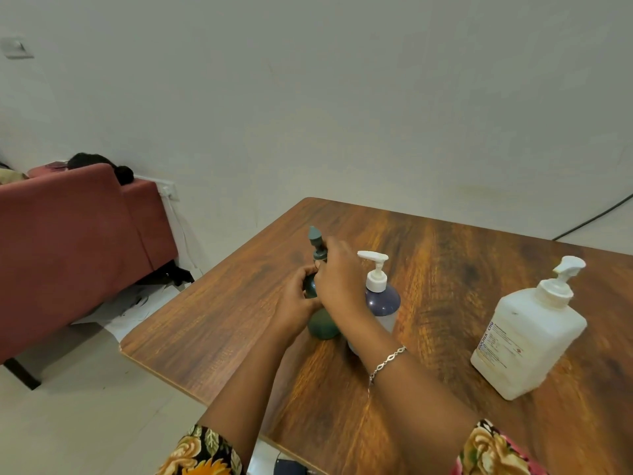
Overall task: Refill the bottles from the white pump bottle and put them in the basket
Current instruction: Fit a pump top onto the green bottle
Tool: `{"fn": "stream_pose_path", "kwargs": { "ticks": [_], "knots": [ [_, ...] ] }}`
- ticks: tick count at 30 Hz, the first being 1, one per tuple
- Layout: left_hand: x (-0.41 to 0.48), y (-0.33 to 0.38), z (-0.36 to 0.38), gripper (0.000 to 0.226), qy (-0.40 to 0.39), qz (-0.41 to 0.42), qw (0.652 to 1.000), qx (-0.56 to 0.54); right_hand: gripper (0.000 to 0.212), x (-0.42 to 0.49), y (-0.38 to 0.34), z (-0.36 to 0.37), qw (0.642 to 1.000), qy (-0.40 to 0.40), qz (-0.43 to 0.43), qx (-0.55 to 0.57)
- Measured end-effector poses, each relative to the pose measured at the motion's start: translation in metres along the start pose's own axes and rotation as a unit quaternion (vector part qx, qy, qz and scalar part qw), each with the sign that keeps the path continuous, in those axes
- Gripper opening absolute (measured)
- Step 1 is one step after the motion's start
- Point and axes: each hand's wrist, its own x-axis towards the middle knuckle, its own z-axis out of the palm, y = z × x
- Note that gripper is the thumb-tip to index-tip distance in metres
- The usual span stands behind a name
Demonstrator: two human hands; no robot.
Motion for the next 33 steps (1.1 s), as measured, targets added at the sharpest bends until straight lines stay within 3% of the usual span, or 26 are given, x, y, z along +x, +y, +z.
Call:
{"fn": "stream_pose_path", "kwargs": {
  "ticks": [6,12,16,22,30,33],
  "knots": [
    [0.0,0.001,-0.001,0.042,0.008,0.01,1.0,-0.003,0.028,-0.01,0.011,0.017,0.991,0.04,0.042,0.122],
    [-0.001,-0.002,0.001,0.043,0.001,0.004,1.0,-0.003,0.037,-0.01,0.013,0.02,0.986,0.046,0.064,0.147],
    [0.0,0.0,0.0,0.044,0.002,0.001,1.0,-0.006,0.043,-0.008,0.012,0.019,0.988,0.037,0.059,0.139],
    [-0.002,-0.001,0.001,0.042,0.003,0.003,1.0,-0.012,0.029,-0.001,0.014,0.016,0.995,0.053,0.07,0.053],
    [0.002,0.001,-0.002,0.044,-0.001,-0.008,1.0,-0.012,0.029,0.001,0.013,0.016,0.995,0.017,0.056,0.08],
    [0.001,0.0,-0.001,0.042,-0.001,-0.01,1.0,-0.013,0.028,0.002,0.013,0.017,0.997,0.026,0.058,0.04]
  ]
}}
